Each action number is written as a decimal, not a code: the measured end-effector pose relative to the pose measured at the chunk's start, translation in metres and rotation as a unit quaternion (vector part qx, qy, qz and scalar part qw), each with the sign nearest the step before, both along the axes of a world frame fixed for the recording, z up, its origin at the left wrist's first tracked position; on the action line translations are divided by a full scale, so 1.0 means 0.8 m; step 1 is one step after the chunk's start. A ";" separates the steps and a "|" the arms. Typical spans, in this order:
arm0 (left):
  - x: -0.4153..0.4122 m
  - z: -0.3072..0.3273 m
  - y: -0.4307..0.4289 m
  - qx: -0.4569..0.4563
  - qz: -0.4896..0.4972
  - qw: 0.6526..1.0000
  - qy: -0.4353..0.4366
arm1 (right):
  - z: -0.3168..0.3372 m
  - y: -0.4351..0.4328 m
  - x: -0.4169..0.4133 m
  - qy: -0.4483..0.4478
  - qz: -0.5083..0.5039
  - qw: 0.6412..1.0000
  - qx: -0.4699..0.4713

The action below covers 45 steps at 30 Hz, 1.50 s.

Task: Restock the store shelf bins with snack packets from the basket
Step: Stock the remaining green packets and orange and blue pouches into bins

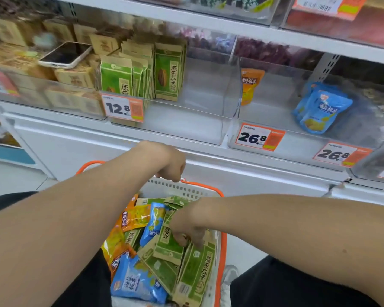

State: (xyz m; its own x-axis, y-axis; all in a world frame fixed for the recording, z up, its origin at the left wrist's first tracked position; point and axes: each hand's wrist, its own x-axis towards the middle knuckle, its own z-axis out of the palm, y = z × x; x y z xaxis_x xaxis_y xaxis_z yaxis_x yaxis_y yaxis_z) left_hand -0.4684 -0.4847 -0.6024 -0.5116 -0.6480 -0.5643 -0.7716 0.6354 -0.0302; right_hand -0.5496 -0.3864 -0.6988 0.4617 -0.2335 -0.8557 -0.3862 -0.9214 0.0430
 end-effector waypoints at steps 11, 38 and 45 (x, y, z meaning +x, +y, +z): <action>0.000 -0.002 0.000 0.026 -0.014 0.999 -0.032 | 0.007 -0.030 -0.004 -0.079 -0.253 0.961 0.078; 0.080 0.088 0.001 0.183 0.316 0.835 0.412 | 0.207 -0.095 -0.023 -0.512 -0.644 0.514 -0.243; 0.071 0.096 -0.021 0.001 0.389 0.676 0.626 | 0.209 -0.100 -0.030 -0.573 -0.529 0.510 -0.363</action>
State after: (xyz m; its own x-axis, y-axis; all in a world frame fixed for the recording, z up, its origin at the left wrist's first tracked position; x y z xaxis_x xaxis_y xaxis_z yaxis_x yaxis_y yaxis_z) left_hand -0.4117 -0.5013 -0.5258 -0.0942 -0.9955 -0.0051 -0.2931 0.0228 0.9558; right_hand -0.5738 -0.4664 -0.5318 -0.1509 -0.9339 0.3240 -0.8059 -0.0736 -0.5874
